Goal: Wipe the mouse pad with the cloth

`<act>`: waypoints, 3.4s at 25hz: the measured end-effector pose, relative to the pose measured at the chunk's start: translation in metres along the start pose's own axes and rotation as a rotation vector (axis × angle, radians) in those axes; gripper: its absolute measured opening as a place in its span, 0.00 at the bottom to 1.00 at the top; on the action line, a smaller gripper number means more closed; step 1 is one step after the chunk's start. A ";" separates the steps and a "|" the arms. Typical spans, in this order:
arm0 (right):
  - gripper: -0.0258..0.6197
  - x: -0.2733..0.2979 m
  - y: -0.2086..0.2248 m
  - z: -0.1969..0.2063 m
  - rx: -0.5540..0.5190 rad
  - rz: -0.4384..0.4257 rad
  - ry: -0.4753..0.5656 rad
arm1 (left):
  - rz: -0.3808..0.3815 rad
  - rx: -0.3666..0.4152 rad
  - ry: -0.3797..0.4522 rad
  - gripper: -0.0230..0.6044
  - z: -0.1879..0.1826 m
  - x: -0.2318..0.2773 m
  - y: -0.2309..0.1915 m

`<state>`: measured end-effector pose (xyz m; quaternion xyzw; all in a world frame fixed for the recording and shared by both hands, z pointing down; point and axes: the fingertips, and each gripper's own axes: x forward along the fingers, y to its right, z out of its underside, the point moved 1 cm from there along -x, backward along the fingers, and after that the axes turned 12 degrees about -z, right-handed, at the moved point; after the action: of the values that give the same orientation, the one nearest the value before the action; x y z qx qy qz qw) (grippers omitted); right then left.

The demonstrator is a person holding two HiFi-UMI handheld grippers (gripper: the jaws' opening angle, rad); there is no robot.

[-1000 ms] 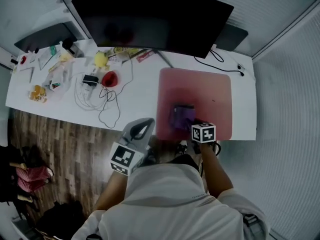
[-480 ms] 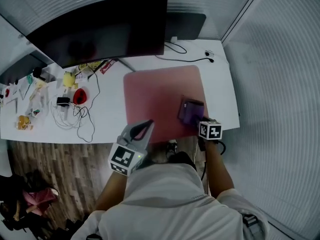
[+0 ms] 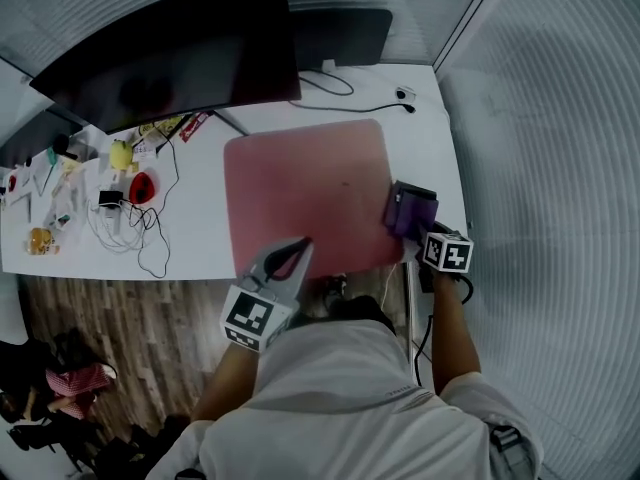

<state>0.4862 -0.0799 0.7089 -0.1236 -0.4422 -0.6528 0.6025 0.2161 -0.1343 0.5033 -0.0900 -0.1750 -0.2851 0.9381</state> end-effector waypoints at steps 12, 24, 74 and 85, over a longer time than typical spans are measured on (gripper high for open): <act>0.14 0.014 -0.194 -0.039 -0.236 -0.294 0.061 | -0.155 -0.081 0.020 0.04 0.028 -0.088 -0.041; 0.14 0.111 -0.485 0.091 -0.386 -0.749 -0.218 | -0.434 -0.124 0.062 0.04 0.069 -0.281 -0.108; 0.14 -0.051 -0.052 0.040 -0.037 -0.201 0.011 | -0.060 -0.109 0.140 0.04 -0.010 -0.058 0.084; 0.13 -0.087 -0.228 -0.037 -0.178 -0.384 0.299 | -0.148 -0.004 0.152 0.04 -0.018 -0.116 0.007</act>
<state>0.3165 -0.0744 0.5298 0.0080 -0.3046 -0.8026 0.5128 0.1346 -0.0748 0.4423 -0.0569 -0.1092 -0.3601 0.9247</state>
